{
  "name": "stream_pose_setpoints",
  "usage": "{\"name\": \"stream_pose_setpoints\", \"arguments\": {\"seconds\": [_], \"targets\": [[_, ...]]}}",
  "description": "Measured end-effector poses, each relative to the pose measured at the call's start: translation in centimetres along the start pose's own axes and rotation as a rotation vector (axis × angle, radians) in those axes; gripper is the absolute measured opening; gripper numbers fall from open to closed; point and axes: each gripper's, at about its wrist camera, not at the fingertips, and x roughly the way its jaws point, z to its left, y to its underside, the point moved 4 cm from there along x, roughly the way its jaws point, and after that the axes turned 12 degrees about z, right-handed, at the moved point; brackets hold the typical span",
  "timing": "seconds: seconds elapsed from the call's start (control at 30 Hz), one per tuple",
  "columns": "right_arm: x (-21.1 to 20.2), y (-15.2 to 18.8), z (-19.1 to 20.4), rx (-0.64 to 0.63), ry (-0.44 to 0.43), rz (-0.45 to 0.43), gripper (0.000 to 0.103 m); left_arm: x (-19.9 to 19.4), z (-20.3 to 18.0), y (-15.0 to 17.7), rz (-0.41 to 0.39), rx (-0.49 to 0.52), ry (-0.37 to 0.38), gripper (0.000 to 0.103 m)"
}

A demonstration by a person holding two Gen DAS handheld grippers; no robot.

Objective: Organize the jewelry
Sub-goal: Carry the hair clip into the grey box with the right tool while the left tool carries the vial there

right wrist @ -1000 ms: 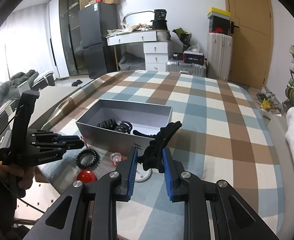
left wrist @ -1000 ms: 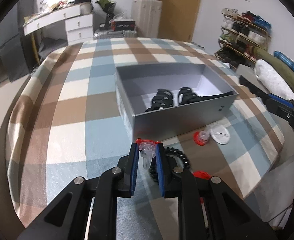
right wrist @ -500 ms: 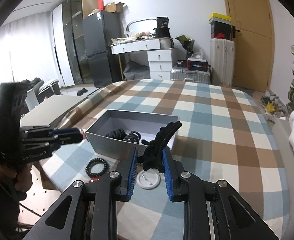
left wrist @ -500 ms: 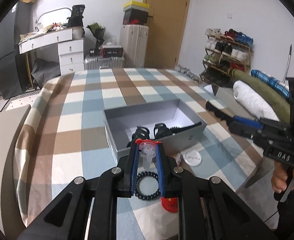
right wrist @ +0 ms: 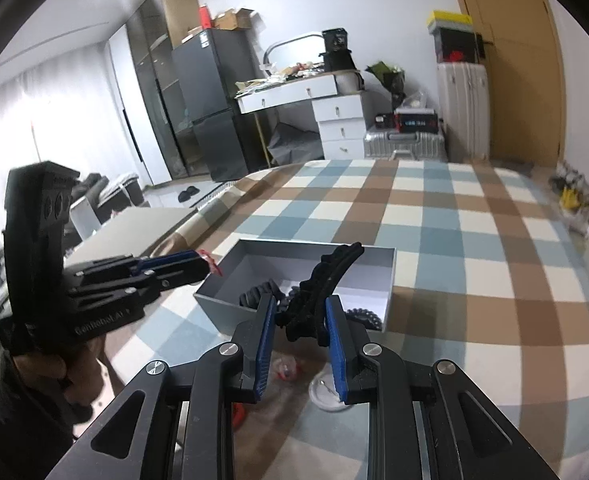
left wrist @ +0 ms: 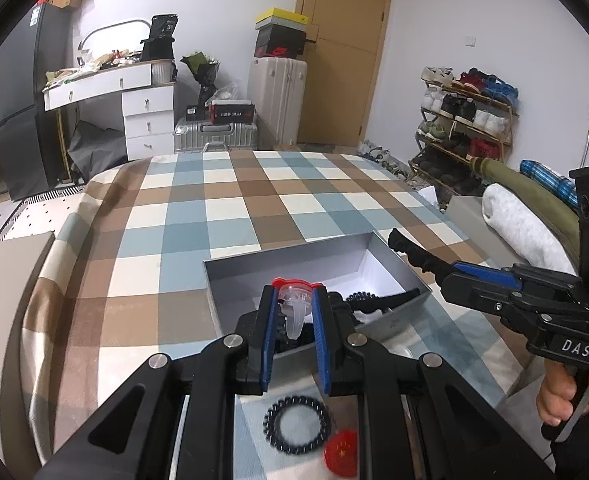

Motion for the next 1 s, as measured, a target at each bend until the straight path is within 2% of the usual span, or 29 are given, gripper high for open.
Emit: {"name": "stream_pose_setpoints", "arguments": {"seconds": [0.2,0.53,0.73,1.0], "targets": [[2.0,-0.9,-1.1,0.076,-0.032,0.04,0.024,2.3,0.5,-0.3,0.04,-0.04,-0.008,0.012],[4.5,-1.4,-2.1,0.173,-0.023,0.113,0.024,3.8,1.2,0.2,0.105,-0.073,-0.018,0.012],[5.7,-1.1,-2.6,0.233,-0.053,0.166,0.024,4.1,1.2,-0.1,0.103,-0.035,-0.096,0.012],[5.4,-0.3,-2.3,0.232,-0.046,0.169,0.024,4.0,1.1,0.0,0.109,-0.039,-0.067,0.012]]}}
